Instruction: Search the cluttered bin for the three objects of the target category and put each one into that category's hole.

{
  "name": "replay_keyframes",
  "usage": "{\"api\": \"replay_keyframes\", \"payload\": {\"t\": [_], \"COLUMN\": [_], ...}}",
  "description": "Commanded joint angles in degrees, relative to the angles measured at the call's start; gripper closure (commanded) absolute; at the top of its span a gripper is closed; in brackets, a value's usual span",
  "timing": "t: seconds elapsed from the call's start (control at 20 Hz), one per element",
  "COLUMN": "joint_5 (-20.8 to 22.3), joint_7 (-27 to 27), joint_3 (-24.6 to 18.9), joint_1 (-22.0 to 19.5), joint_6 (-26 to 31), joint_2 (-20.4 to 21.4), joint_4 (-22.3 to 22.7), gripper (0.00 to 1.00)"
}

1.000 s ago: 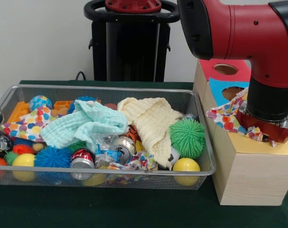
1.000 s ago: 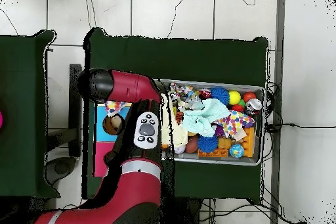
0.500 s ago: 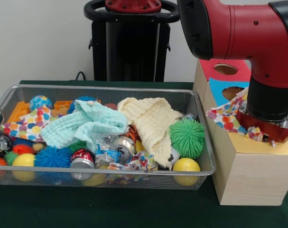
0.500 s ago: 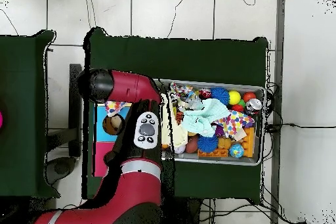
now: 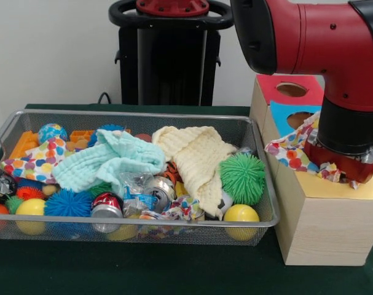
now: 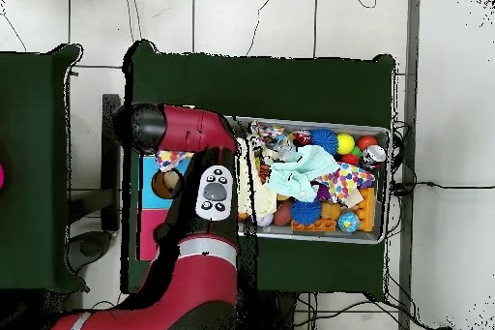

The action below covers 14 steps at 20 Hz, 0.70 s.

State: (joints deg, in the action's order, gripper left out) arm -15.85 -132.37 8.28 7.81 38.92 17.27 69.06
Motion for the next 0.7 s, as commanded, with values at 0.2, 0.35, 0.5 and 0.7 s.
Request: {"api": "replay_keyframes", "payload": {"t": [0.2, 0.35, 0.5, 0.7], "joint_5": [6.18, 6.31, 6.43, 6.37], "joint_7": [-1.33, -1.46, -1.78, -2.42], "joint_3": [-0.76, -0.79, -0.64, -0.31], "joint_1": [1.19, 1.53, 1.90, 2.30], "joint_6": [2.41, 2.45, 2.37, 2.60], "joint_2": [2.30, 3.63, 3.99, 4.18], "joint_4": [7.57, 8.50, 9.08, 9.46], "gripper": [0.00, 0.00, 0.00, 0.00]}}
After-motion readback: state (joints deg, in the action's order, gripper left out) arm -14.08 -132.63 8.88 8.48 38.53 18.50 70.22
